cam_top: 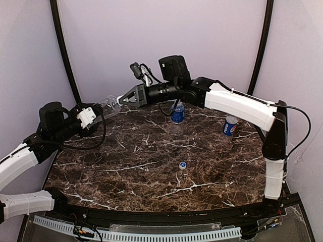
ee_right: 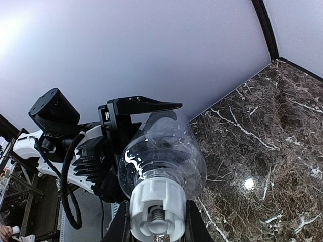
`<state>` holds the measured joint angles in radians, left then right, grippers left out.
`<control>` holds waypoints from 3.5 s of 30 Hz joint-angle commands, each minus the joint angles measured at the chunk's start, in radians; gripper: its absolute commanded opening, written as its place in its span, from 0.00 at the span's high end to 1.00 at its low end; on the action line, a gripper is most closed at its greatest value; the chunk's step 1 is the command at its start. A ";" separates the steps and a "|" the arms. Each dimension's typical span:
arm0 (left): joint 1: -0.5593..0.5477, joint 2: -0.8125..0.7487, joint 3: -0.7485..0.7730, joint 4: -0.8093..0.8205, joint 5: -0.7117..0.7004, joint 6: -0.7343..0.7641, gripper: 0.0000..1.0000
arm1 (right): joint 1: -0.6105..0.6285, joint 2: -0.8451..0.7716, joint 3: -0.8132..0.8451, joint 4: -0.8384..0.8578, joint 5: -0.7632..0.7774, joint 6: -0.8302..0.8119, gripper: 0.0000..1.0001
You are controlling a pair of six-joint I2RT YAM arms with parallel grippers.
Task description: Unscrew the bottle caps
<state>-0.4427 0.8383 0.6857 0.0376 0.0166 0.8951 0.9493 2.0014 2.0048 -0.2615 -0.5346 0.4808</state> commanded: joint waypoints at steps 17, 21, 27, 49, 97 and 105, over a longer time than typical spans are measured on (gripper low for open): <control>-0.005 -0.008 0.083 -0.550 0.526 -0.091 0.70 | 0.225 -0.237 -0.409 -0.122 0.152 -1.596 1.00; -0.005 -0.005 0.090 -0.583 0.562 -0.099 0.70 | 0.248 -0.248 -0.438 -0.081 0.256 -1.737 1.00; -0.005 -0.009 0.086 -0.588 0.573 -0.104 0.66 | 0.258 -0.251 -0.462 -0.024 0.330 -1.838 1.00; -0.005 -0.017 0.087 -0.558 0.544 -0.085 0.72 | 0.259 -0.296 -0.552 0.127 0.331 -1.811 0.80; -0.005 -0.025 -0.056 -0.053 0.118 -0.108 0.72 | -0.009 -0.066 -0.019 -0.161 0.007 0.049 0.05; -0.005 -0.025 -0.057 -0.059 0.119 -0.105 0.72 | 0.005 -0.005 0.045 -0.158 -0.039 0.043 0.24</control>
<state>-0.4435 0.8169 0.6456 -0.0460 0.1410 0.7830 0.9398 1.9808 2.0098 -0.4271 -0.5434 0.5243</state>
